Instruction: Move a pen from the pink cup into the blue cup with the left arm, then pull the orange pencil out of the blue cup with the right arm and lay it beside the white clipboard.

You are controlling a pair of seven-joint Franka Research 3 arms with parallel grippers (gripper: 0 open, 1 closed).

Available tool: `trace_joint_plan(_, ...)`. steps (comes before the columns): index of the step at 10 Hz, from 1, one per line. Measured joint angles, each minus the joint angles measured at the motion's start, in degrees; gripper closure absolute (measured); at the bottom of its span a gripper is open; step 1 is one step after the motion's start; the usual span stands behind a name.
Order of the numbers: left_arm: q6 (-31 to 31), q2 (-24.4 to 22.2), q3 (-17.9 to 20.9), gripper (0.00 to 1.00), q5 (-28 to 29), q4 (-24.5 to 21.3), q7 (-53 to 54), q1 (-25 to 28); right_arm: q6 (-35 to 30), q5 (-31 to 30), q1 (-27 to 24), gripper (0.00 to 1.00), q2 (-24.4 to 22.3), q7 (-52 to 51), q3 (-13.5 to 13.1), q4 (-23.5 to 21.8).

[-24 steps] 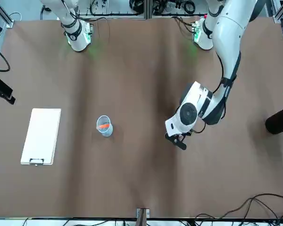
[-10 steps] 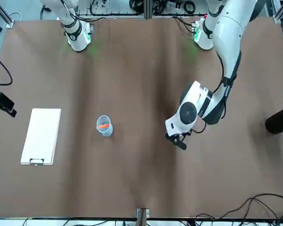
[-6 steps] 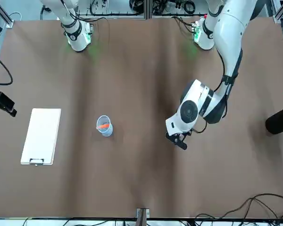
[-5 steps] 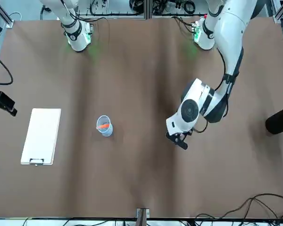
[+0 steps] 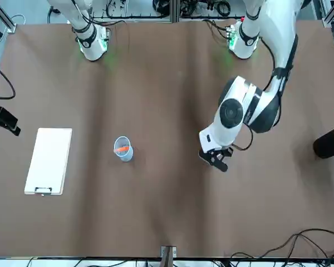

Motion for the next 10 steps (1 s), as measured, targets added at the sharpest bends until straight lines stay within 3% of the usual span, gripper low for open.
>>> trace_joint_plan(7, 1.1, -1.4, -6.3, 0.84, -5.3, 3.8, -10.8, -1.5, -1.5, 0.0, -0.4, 0.00, -0.1, 0.0, -1.4, 0.3)
trace_joint_plan(10, 10.4, -0.8, -6.3, 0.84, -8.1, 5.0, -19.6, -4.7, -4.1, 0.0, -0.5, 0.00, -0.2, 0.0, -1.6, 0.4)
